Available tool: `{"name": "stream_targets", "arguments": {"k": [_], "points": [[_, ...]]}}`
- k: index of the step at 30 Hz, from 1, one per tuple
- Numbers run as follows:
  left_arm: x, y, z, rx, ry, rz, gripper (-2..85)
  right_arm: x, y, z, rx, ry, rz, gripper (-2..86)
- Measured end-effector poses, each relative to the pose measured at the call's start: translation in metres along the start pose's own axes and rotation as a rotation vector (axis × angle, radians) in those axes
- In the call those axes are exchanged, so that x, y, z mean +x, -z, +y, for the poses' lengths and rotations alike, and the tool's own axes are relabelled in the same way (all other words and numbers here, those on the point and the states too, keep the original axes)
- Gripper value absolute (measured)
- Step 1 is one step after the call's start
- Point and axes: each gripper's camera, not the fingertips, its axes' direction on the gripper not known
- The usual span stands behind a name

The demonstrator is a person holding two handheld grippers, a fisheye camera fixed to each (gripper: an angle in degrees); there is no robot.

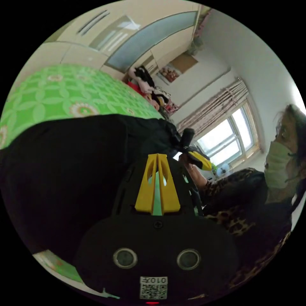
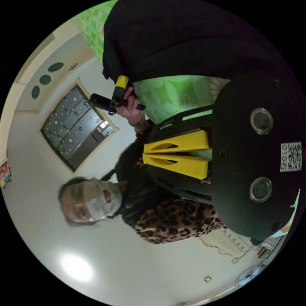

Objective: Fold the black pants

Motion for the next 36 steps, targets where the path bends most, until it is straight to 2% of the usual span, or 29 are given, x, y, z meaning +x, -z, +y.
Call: {"name": "stream_targets", "arguments": {"k": [3, 5, 10, 18, 21, 25, 28, 29, 32, 36], "points": [[-0.008, 0.001, -0.006, 0.022, 0.018, -0.030, -0.2, -0.012, -0.005, 0.004, 0.003, 0.010, -0.015, 2.0], [-0.024, -0.001, -0.009, -0.005, 0.090, -0.015, -0.2, -0.022, -0.002, 0.011, 0.063, 0.028, -0.024, 2.1], [-0.036, -0.006, -0.020, -0.013, 0.101, -0.036, -0.2, -0.039, 0.013, 0.030, 0.229, 0.036, 0.003, 2.1], [-0.060, -0.017, -0.041, -0.071, 0.122, -0.037, -0.1, -0.056, 0.004, 0.039, 0.354, -0.066, 0.163, 2.2], [-0.069, -0.013, -0.044, -0.048, 0.126, -0.018, -0.1, -0.062, -0.029, 0.038, 0.427, -0.108, 0.225, 2.3], [-0.077, -0.014, -0.049, -0.066, 0.102, 0.029, -0.1, -0.051, -0.099, 0.049, 0.566, -0.188, 0.123, 2.3], [-0.072, -0.018, -0.057, -0.200, 0.047, 0.165, -0.1, -0.054, -0.124, 0.053, 0.623, -0.277, 0.227, 2.2], [-0.062, -0.010, -0.056, -0.229, -0.001, 0.218, -0.1, -0.055, -0.125, 0.055, 0.632, -0.325, 0.280, 2.2], [-0.036, 0.029, -0.046, -0.270, -0.185, 0.154, 0.0, -0.058, -0.122, 0.073, 0.764, -0.337, 0.272, 2.1], [-0.072, 0.094, -0.039, -0.221, -0.095, 0.097, 0.3, -0.078, -0.132, 0.085, 0.854, -0.238, 0.379, 2.1]]}}
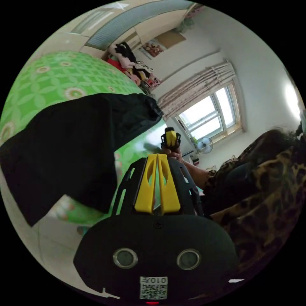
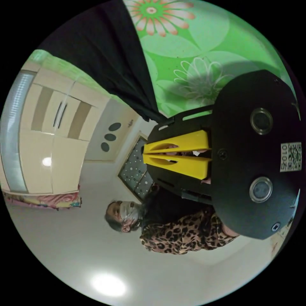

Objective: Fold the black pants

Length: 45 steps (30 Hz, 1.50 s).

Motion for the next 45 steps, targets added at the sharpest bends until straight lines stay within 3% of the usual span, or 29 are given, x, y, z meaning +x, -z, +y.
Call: {"name": "stream_targets", "arguments": {"k": [5, 8, 14, 18, 28, 34, 45], "points": [[-0.020, 0.081, -0.008, 0.105, 0.150, -0.240, 1.5, 0.005, -0.007, 0.010, -0.023, -0.054, -0.007, 2.2], [-0.033, 0.101, -0.015, 0.103, 0.206, -0.293, 2.6, 0.002, -0.010, 0.021, 0.002, -0.030, 0.004, 2.2], [-0.069, 0.095, -0.033, 0.072, 0.264, -0.196, 4.6, 0.008, -0.013, 0.040, 0.089, -0.098, 0.050, 2.4], [-0.091, 0.088, -0.059, -0.055, 0.181, -0.186, 5.3, 0.001, -0.018, 0.061, 0.220, -0.162, 0.172, 2.9], [-0.177, 0.094, -0.133, -0.369, -0.055, 0.032, 8.6, -0.031, -0.201, 0.175, 0.605, -0.529, 0.566, 8.9], [-0.195, 0.092, -0.148, -0.499, -0.094, 0.006, 11.0, -0.002, -0.269, 0.186, 0.555, -0.622, 0.667, 10.4], [-0.172, 0.101, -0.131, -0.585, -0.086, -0.114, 11.7, 0.012, -0.324, 0.222, 0.564, -0.552, 0.674, 11.4]]}}
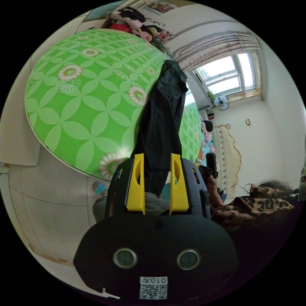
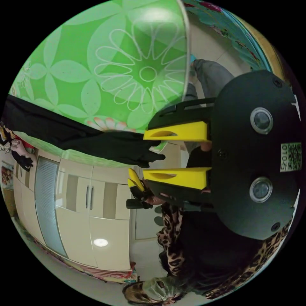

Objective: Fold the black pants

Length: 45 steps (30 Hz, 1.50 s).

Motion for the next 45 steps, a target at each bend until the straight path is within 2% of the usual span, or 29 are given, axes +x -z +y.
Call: {"name": "stream_targets", "arguments": {"k": [4, 9, 14, 20, 25, 28, 31, 33, 37, 39, 40, 41, 43, 45], "points": [[-0.008, 0.006, 0.001, 0.013, -0.017, 0.000, 11.6, 0.008, -0.002, 0.024, 0.067, -0.046, 0.019, 10.1], [-0.046, -0.009, -0.025, -0.088, -0.083, 0.140, 11.2, 0.007, -0.029, 0.032, 0.060, -0.089, 0.072, 4.8], [-0.069, -0.004, -0.061, -0.187, -0.198, 0.244, 11.2, -0.028, -0.012, 0.059, 0.320, -0.080, -0.128, 2.7], [-0.098, -0.016, -0.082, -0.313, -0.200, 0.415, 12.7, -0.053, 0.002, 0.074, 0.481, -0.058, -0.276, 2.3], [-0.099, -0.017, -0.079, -0.325, -0.176, 0.470, 13.5, -0.048, 0.002, 0.076, 0.507, -0.056, -0.468, 2.4], [-0.090, -0.025, -0.077, -0.364, -0.172, 0.524, 13.4, -0.054, 0.003, 0.074, 0.503, 0.002, -0.505, 2.5], [-0.079, -0.035, -0.071, -0.435, -0.218, 0.518, 12.4, -0.060, 0.004, 0.064, 0.494, 0.052, -0.599, 2.5], [-0.068, -0.039, -0.065, -0.457, -0.298, 0.596, 10.9, -0.070, 0.003, 0.049, 0.447, 0.099, -0.582, 2.5], [-0.061, -0.022, -0.094, -0.302, -0.349, 0.544, 9.0, -0.094, -0.004, -0.006, 0.361, 0.168, -0.503, 2.8], [-0.064, 0.007, -0.140, -0.120, -0.376, 0.482, 7.6, -0.109, -0.014, -0.038, 0.294, 0.169, -0.404, 3.2], [-0.067, 0.016, -0.152, -0.068, -0.367, 0.465, 7.2, -0.122, -0.028, -0.060, 0.187, 0.196, -0.265, 3.6], [-0.079, 0.036, -0.172, 0.041, -0.318, 0.428, 6.5, -0.130, -0.050, -0.077, 0.057, 0.177, -0.100, 4.7], [-0.116, 0.058, -0.189, 0.159, -0.151, 0.397, 5.4, -0.134, -0.077, -0.084, -0.029, 0.188, 0.065, 7.2], [-0.177, 0.058, -0.186, 0.158, 0.055, 0.457, 4.1, -0.122, -0.081, -0.071, 0.012, 0.189, 0.016, 8.6]]}}
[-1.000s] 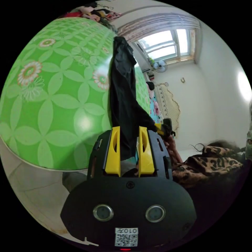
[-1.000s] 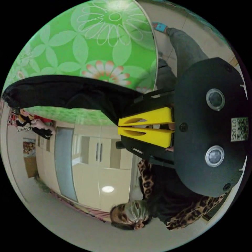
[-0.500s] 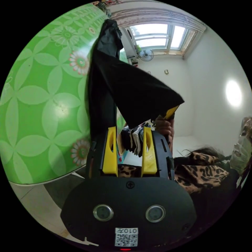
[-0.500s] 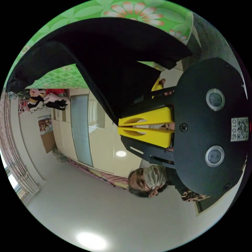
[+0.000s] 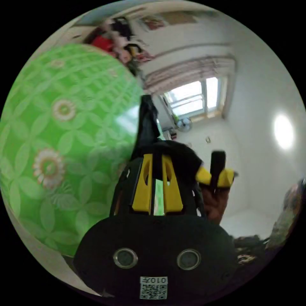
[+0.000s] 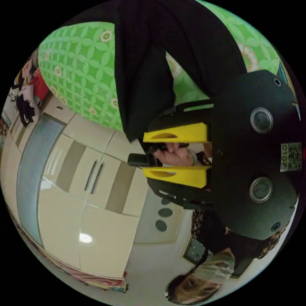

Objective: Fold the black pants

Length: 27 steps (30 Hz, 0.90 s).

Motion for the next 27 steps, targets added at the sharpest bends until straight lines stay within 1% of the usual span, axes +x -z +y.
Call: {"name": "stream_targets", "arguments": {"k": [1, 2, 3, 7, 8, 11, 13, 14, 15, 18, 21, 23, 24, 27], "points": [[-0.013, 0.004, 0.004, -0.006, 0.031, 0.026, 3.8, 0.012, 0.009, 0.022, 0.082, -0.001, -0.093, 8.7], [-0.034, 0.009, 0.017, -0.027, 0.090, 0.040, 3.4, 0.028, 0.022, 0.050, 0.148, -0.024, -0.144, 8.6], [-0.048, 0.013, 0.034, -0.066, 0.120, 0.027, 3.3, 0.037, 0.028, 0.066, 0.168, -0.045, -0.145, 8.5], [-0.067, 0.011, 0.090, -0.224, 0.141, 0.047, 4.6, 0.093, 0.068, 0.202, 0.308, -0.361, 0.008, 9.5], [-0.067, 0.009, 0.106, -0.268, 0.138, 0.038, 5.3, 0.101, 0.071, 0.238, 0.350, -0.433, 0.013, 10.2], [-0.060, 0.001, 0.129, -0.329, 0.118, -0.019, 7.2, 0.111, 0.063, 0.297, 0.398, -0.561, 0.050, 11.8], [-0.048, -0.010, 0.132, -0.367, 0.067, -0.049, 7.9, 0.112, 0.053, 0.310, 0.407, -0.570, 0.049, 12.1], [-0.039, -0.021, 0.133, -0.421, 0.020, -0.082, 8.2, 0.112, 0.045, 0.313, 0.399, -0.569, 0.055, 12.2], [-0.029, -0.034, 0.135, -0.480, -0.032, -0.133, 8.5, 0.113, 0.041, 0.313, 0.392, -0.567, 0.057, 12.3], [-0.008, -0.058, 0.142, -0.579, -0.163, -0.251, 7.8, 0.119, 0.025, 0.307, 0.355, -0.545, 0.026, 12.0], [-0.005, -0.068, 0.143, -0.586, -0.185, -0.289, 5.2, 0.129, 0.012, 0.294, 0.298, -0.515, 0.004, 10.3], [-0.009, -0.072, 0.145, -0.621, -0.183, -0.331, 2.8, 0.135, 0.010, 0.286, 0.268, -0.509, -0.018, 6.5], [-0.010, -0.069, 0.147, -0.622, -0.176, -0.313, 1.5, 0.134, 0.011, 0.286, 0.267, -0.500, -0.025, 5.3], [-0.006, -0.041, 0.153, -0.548, -0.165, -0.322, 0.4, 0.128, 0.018, 0.288, 0.263, -0.436, -0.073, 3.4]]}}
